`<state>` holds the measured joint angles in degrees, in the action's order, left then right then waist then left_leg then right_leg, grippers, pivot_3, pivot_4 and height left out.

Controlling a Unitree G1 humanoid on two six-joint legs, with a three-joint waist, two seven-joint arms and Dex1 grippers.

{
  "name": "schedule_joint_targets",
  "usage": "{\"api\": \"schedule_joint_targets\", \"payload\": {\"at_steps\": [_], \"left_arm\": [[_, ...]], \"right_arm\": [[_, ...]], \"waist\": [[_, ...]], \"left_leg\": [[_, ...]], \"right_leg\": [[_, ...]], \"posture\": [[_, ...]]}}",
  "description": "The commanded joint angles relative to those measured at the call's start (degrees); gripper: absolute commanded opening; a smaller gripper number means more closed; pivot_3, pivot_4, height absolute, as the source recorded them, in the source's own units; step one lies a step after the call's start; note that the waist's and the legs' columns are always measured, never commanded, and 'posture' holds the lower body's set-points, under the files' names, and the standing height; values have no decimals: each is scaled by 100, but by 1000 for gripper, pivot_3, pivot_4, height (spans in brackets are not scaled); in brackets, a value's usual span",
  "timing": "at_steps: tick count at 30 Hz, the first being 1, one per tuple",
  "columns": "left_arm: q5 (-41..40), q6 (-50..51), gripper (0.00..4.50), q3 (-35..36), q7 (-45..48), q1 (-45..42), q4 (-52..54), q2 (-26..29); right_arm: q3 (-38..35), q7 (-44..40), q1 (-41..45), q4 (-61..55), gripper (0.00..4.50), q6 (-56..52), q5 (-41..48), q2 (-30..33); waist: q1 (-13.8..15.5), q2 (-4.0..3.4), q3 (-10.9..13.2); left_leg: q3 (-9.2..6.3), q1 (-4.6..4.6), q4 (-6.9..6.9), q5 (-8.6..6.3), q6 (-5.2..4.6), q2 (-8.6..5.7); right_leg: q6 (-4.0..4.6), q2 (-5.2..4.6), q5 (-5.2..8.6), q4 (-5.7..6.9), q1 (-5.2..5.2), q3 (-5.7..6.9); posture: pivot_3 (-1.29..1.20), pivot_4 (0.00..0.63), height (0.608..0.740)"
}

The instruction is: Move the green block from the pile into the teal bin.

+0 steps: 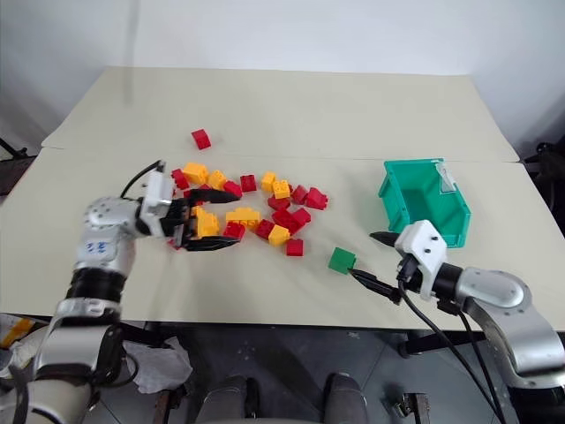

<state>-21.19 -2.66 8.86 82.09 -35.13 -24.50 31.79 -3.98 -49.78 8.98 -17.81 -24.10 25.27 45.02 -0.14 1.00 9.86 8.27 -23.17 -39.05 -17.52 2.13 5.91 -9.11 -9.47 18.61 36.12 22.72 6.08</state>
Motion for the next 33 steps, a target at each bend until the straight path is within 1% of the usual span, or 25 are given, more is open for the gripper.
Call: {"api": "schedule_joint_targets", "payload": {"at_steps": [1,2,4,6,9,12,16,19,21,24,26,29,30,33], "left_arm": [[-315,379,4453,465,-383,835,1054,410],[-366,468,4453,685,-518,1325,1385,557],[-540,704,4453,996,-778,1990,1894,720],[-680,923,4453,1147,-994,2453,2330,786],[-808,1085,4453,1296,-1232,2859,2661,815],[-872,1166,4500,1297,-1380,3047,2855,789],[-969,1245,4500,1189,-1481,3118,3053,745],[-1034,1316,4500,1050,-1500,3046,3165,727],[-1097,1387,4500,948,-1528,2983,3232,700],[-1196,1535,4500,683,-1573,2799,3416,591],[-1279,1621,4500,572,-1619,2694,3496,522],[-1470,1845,4500,297,-1814,2392,3664,239],[-1485,1888,4500,180,-1881,2275,3694,130],[-1576,2196,4500,-73,-2101,2014,3738,-100]], "right_arm": [[317,-135,433,260,4500,-198,-240,98],[494,-193,628,383,4500,-298,-341,103],[720,-250,886,567,4500,-434,-491,106],[874,-364,1006,668,4500,-551,-572,146],[996,-492,1095,761,4500,-600,-637,122],[1067,-569,1131,790,3918,-620,-654,60],[1118,-736,1097,772,2577,-578,-653,80],[975,-703,1046,767,1504,-512,-670,117],[807,-709,974,740,1479,-346,-614,111],[182,-798,599,573,1479,240,-307,29],[-223,-752,401,498,1479,384,-63,-73],[-1316,-372,133,438,1479,511,488,-356],[-1624,-176,125,526,1479,518,521,-380],[-2057,264,164,841,1479,399,395,-289]], "waist": [[-1,-1,1],[-4,-2,0],[-21,-2,1],[-2,-2,1],[72,-1,1],[82,-1,1],[26,-2,1],[7,-2,1],[6,-2,1],[42,-2,1],[48,-1,1],[77,-2,1],[91,-2,1],[103,-3,0]], "left_leg": [[0,0,0,0,0,0],[0,0,1,0,0,1],[2,1,3,-1,1,2],[2,1,2,-1,2,5],[1,-1,-2,-2,1,4],[4,-1,-2,-4,1,4],[7,0,3,-5,3,4],[8,0,2,-5,3,4],[8,1,2,-5,3,4],[8,0,2,-5,3,4],[8,-1,2,-5,3,3],[8,0,1,-5,3,3],[8,0,-1,-5,3,3],[9,2,-4,-5,3,3]], "right_leg": [[0,0,0,1,1,0],[0,0,0,3,1,0],[0,0,0,1,2,0],[0,0,0,2,3,0],[1,0,0,3,2,0],[3,0,-1,-3,0,0],[3,0,-1,-2,5,1],[3,0,-1,-2,5,0],[3,0,-1,-1,5,0],[3,0,-1,-2,4,1],[3,0,-2,-6,3,0],[3,0,-2,-5,2,0],[3,0,-2,-4,0,0],[3,0,-3,-7,-2,-1]], "posture": [[0,150,740],[0,150,740],[0,150,740],[0,150,740],[0,150,740],[0,150,740],[0,150,740],[0,150,740],[0,150,740],[0,150,740],[0,150,740],[0,150,740],[0,150,740],[0,150,740]]}}
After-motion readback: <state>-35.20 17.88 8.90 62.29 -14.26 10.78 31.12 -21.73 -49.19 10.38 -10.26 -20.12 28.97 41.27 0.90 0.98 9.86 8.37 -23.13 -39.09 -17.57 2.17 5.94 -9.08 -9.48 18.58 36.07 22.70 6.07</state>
